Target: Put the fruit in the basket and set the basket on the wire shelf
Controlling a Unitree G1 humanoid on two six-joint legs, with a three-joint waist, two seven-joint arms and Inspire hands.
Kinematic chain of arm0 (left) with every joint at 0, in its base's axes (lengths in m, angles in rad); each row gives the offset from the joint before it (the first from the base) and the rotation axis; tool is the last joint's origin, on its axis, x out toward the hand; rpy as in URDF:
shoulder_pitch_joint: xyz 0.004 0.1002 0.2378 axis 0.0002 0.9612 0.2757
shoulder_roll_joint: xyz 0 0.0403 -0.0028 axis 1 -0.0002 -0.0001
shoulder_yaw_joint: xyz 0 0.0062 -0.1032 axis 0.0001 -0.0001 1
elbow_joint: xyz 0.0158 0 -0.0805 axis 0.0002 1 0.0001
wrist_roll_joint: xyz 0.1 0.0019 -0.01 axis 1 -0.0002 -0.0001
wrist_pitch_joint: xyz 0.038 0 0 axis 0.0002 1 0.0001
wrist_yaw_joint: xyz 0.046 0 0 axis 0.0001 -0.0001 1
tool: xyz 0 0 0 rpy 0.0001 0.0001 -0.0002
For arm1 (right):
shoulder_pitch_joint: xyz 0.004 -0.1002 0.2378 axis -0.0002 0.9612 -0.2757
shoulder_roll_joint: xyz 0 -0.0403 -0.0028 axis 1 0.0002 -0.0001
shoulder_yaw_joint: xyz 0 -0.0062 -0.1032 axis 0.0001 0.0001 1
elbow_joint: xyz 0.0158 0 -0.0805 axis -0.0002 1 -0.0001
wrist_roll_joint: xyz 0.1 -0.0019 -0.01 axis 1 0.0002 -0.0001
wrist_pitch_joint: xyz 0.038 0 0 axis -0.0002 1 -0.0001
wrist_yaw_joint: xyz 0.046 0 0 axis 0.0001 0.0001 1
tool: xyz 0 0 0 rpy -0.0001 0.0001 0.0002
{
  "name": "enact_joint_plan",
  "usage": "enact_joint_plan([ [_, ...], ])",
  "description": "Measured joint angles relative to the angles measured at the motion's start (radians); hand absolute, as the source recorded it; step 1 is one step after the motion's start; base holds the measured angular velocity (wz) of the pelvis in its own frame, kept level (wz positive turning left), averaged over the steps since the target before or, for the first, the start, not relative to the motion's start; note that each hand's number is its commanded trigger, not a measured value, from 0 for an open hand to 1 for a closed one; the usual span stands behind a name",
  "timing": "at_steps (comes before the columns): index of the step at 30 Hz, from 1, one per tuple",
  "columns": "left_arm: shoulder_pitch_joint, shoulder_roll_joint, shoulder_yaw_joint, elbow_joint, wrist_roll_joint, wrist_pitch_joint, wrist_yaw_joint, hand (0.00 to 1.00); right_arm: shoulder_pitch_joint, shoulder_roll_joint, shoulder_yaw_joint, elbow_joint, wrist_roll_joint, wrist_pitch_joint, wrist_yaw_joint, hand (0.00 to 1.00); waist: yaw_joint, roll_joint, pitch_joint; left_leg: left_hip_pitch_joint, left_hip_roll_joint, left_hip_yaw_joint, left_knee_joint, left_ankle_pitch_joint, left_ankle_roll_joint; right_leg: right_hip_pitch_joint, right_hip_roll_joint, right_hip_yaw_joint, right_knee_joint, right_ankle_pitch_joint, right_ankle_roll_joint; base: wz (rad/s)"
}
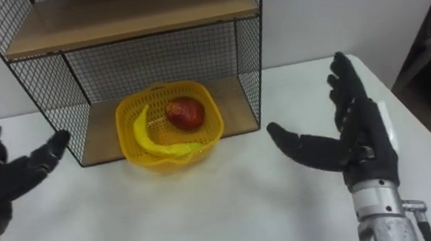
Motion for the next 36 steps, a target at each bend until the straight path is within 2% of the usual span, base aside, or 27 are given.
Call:
enact_joint_plan([
  [2,0.000,-0.005,0.022,-0.004,-0.001,-0.030,0.061,0.00,0.007,0.000,-0.022,-0.011,-0.013,-0.025,-0.063,0.00,0.000,0.000,0.0009,0.000,0.000,0.000,-0.001,0.000,0.000,0.000,0.000,0.000,0.001,0.000,0.001,0.00],
  [6,0.007,-0.006,0.063,-0.006,0.003,-0.050,0.168,0.00,0.008,-0.001,-0.068,-0.014,-0.031,-0.050,-0.194,0.00,0.003,0.002,-0.0020,-0.001,-0.002,-0.004,-0.002,0.000,0.000,-0.005,0.000,0.005,0.007,-0.002,0.002,-0.01],
  [9,0.010,-0.004,0.137,-0.052,0.014,-0.055,0.270,0.00,0.011,-0.003,-0.138,-0.044,-0.062,-0.057,-0.307,0.00,-0.001,-0.003,0.0011,-0.003,-0.006,-0.009,-0.003,0.000,-0.001,-0.014,-0.006,0.003,0.019,-0.011,-0.001,0.00],
  [11,0.007,0.004,0.221,-0.079,0.044,-0.071,0.345,0.00,0.008,-0.023,-0.216,-0.050,-0.064,-0.089,-0.395,0.00,0.002,-0.004,0.0005,-0.008,-0.005,-0.007,-0.003,0.001,-0.001,-0.023,-0.008,0.003,0.025,-0.013,-0.002,-0.03],
  [12,0.008,0.007,0.251,-0.084,0.053,-0.075,0.365,0.00,0.008,-0.035,-0.236,-0.050,-0.063,-0.090,-0.419,0.00,0.004,-0.004,-0.0004,-0.010,-0.005,-0.004,-0.003,0.001,-0.001,-0.029,-0.010,0.003,0.031,-0.015,-0.002,-0.06],
  [13,0.006,0.022,0.320,-0.086,0.065,-0.080,0.406,0.00,0.008,-0.064,-0.289,-0.050,-0.060,-0.090,-0.464,0.00,0.003,-0.003,-0.0020,-0.017,-0.005,-0.003,0.001,0.000,0.000,-0.036,-0.011,0.004,0.037,-0.018,-0.002,-0.05],
  [14,0.006,0.051,0.387,-0.092,0.064,-0.081,0.464,0.00,0.009,-0.099,-0.349,-0.051,-0.047,-0.090,-0.515,0.00,0.008,-0.001,-0.0030,-0.020,-0.006,-0.004,0.001,0.000,0.001,-0.042,-0.011,0.008,0.041,-0.019,-0.002,-0.05],
  [15,0.006,0.067,0.424,-0.094,0.064,-0.081,0.494,0.00,0.009,-0.116,-0.384,-0.051,-0.044,-0.090,-0.542,0.00,0.011,0.000,-0.0031,-0.022,-0.006,-0.005,0.001,0.000,0.001,-0.046,-0.011,0.010,0.044,-0.020,-0.001,-0.04],
  [16,0.006,0.101,0.493,-0.096,0.063,-0.086,0.549,0.00,0.011,-0.145,-0.453,-0.049,-0.043,-0.096,-0.597,0.00,0.015,-0.002,-0.0003,-0.024,-0.007,-0.005,0.002,0.000,0.001,-0.052,-0.014,0.008,0.051,-0.026,-0.002,0.00],
  [17,0.008,0.128,0.561,-0.096,0.057,-0.098,0.593,0.00,0.015,-0.163,-0.514,-0.041,-0.035,-0.113,-0.647,0.00,0.020,-0.003,-0.0007,-0.028,-0.006,-0.003,0.007,-0.002,0.000,-0.054,-0.016,0.006,0.053,-0.027,-0.003,0.00],
  [18,0.013,0.154,0.627,-0.087,0.036,-0.118,0.632,0.00,0.021,-0.178,-0.567,-0.023,-0.004,-0.124,-0.691,0.00,0.020,-0.005,-0.0025,-0.046,-0.004,-0.003,0.039,-0.018,-0.007,-0.067,-0.020,0.002,0.070,-0.036,-0.004,0.00],
  [20,0.033,0.184,0.685,-0.044,0.003,-0.132,0.660,0.00,0.028,-0.201,-0.606,0.032,0.021,-0.127,-0.725,0.00,0.022,-0.005,-0.0018,-0.061,0.003,-0.006,0.079,-0.040,-0.015,-0.071,-0.032,-0.019,0.088,-0.047,0.001,-0.06],
  [21,0.050,0.204,0.728,0.006,-0.043,-0.135,0.684,0.00,0.028,-0.215,-0.622,0.094,0.041,-0.113,-0.748,0.00,0.029,-0.004,-0.0009,-0.075,0.017,-0.002,0.139,-0.081,-0.030,-0.081,-0.050,-0.053,0.113,-0.057,0.011,-0.30],
  [22,0.072,0.215,0.759,0.059,-0.096,-0.123,0.708,0.00,0.034,-0.215,-0.624,0.142,0.083,-0.090,-0.758,0.00,0.033,0.000,0.0019,-0.078,0.032,0.001,0.194,-0.130,-0.033,-0.085,-0.067,-0.099,0.135,-0.064,0.020,-0.37],
  [23,0.084,0.224,0.776,0.131,-0.136,-0.113,0.725,0.00,0.055,-0.216,-0.625,0.204,0.135,-0.074,-0.762,0.00,0.035,0.006,0.0048,-0.091,0.039,0.001,0.209,-0.153,-0.031,-0.092,-0.078,-0.128,0.159,-0.072,0.029,-0.26],
  [24,0.088,0.231,0.782,0.183,-0.152,-0.110,0.732,0.00,0.062,-0.218,-0.626,0.238,0.164,-0.066,-0.762,0.00,0.036,0.002,0.0021,-0.098,0.036,-0.003,0.207,-0.156,-0.024,-0.099,-0.081,-0.128,0.170,-0.075,0.031,-0.06],
  [25,0.095,0.242,0.787,0.290,-0.210,-0.088,0.738,0.00,0.074,-0.218,-0.642,0.301,0.232,-0.052,-0.765,0.00,0.035,-0.001,-0.0025,-0.104,0.022,-0.017,0.196,-0.156,-0.022,-0.108,-0.089,-0.126,0.180,-0.079,0.034,0.09],
  [26,0.101,0.241,0.784,0.380,-0.290,-0.063,0.744,0.00,0.092,-0.219,-0.666,0.389,0.274,-0.046,-0.768,0.00,0.025,-0.006,-0.0037,-0.105,0.008,-0.026,0.176,-0.150,-0.019,-0.115,-0.093,-0.112,0.178,-0.077,0.040,0.18],
  [29,0.102,0.235,0.771,0.566,-0.445,-0.025,0.755,0.00,0.126,-0.215,-0.670,0.617,0.419,-0.020,-0.773,0.00,0.021,-0.011,-0.0028,-0.103,0.005,-0.023,0.132,-0.112,-0.005,-0.117,-0.088,-0.116,0.143,-0.059,0.042,0.12],
  [30,0.101,0.234,0.740,0.651,-0.470,-0.013,0.752,0.00,0.125,-0.206,-0.670,0.710,0.463,-0.005,-0.773,0.00,0.019,-0.008,-0.0052,-0.097,0.000,-0.029,0.113,-0.101,-0.006,-0.112,-0.086,-0.122,0.125,-0.047,0.047,0.11],
  [31,0.101,0.233,0.724,0.685,-0.487,-0.007,0.751,0.00,0.125,-0.201,-0.668,0.751,0.483,0.001,-0.773,0.00,0.019,-0.006,-0.0062,-0.092,-0.003,-0.032,0.102,-0.095,-0.003,-0.111,-0.085,-0.123,0.119,-0.043,0.050,0.10],
  [33,0.103,0.222,0.662,0.784,-0.512,-0.002,0.736,0.00,0.125,-0.184,-0.648,0.890,0.544,0.007,-0.752,0.00,0.019,-0.001,-0.0072,-0.084,-0.005,-0.033,0.083,-0.084,-0.003,-0.108,-0.086,-0.126,0.111,-0.039,0.050,0.05],
  [35,0.105,0.169,0.631,0.916,-0.511,0.003,0.678,0.00,0.124,-0.133,-0.648,1.026,0.609,0.022,-0.709,0.00,0.006,0.002,-0.0076,-0.069,-0.007,-0.032,0.055,-0.077,-0.011,-0.097,-0.089,-0.130,0.102,-0.038,0.047,0.04],
  [36,0.108,0.159,0.618,0.958,-0.512,0.006,0.664,0.00,0.124,-0.118,-0.646,1.048,0.624,0.024,-0.702,0.00,0.001,0.003,-0.0082,-0.067,-0.007,-0.032,0.052,-0.076,-0.013,-0.096,-0.090,-0.130,0.102,-0.040,0.045,0.00],
])
